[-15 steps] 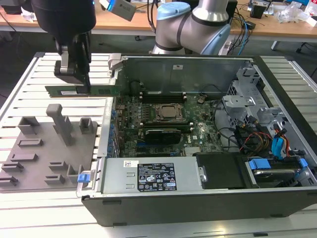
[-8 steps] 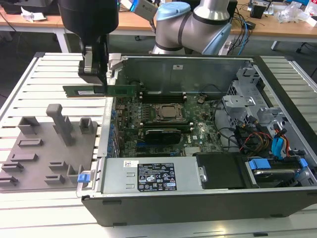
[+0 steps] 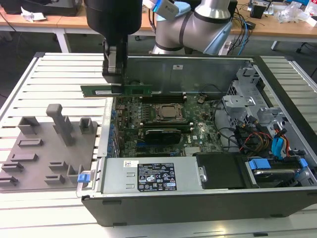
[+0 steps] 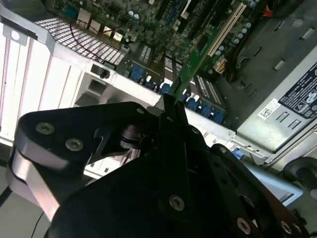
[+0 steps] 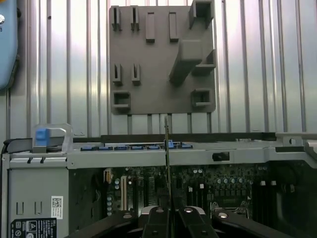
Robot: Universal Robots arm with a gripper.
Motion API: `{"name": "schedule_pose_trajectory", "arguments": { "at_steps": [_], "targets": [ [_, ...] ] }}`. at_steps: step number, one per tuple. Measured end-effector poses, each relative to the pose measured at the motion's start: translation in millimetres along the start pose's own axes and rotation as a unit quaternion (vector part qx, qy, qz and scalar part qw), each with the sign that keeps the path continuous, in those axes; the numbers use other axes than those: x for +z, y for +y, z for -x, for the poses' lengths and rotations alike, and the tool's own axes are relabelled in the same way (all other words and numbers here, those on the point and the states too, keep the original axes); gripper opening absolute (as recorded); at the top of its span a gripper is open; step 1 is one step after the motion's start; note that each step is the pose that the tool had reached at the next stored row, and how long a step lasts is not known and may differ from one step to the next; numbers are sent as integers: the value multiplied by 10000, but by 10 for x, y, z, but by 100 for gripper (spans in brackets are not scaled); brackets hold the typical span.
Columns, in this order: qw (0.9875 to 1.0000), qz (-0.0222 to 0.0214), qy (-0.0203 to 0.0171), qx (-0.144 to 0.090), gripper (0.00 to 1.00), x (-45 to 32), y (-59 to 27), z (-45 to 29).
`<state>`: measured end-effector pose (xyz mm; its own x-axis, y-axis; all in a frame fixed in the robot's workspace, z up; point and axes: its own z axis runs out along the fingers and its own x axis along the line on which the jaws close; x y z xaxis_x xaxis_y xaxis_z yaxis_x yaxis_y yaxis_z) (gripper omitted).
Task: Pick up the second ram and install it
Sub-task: 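Pick up the second ram and move it above second insertion slot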
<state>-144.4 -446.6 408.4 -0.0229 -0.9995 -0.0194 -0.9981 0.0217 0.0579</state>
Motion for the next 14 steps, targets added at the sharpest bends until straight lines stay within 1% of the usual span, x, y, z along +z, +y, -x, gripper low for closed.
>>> {"name": "schedule_pose_trajectory", "arguments": {
  "at_steps": [1,3,5,6,8,10,11,14],
  "targets": [
    [10000,1,0,0,13,-2,-42,2],
    [10000,3,0,1,13,-5,-94,6],
    [10000,6,-1,0,13,-9,-192,23],
    [10000,9,0,0,13,-11,-234,44],
    [10000,13,0,0,13,-13,-333,120],
    [10000,17,0,0,13,-15,-399,170],
    [10000,20,1,0,13,-15,-448,206],
    [10000,30,-2,1,13,-4,-545,260]
  ]
}}
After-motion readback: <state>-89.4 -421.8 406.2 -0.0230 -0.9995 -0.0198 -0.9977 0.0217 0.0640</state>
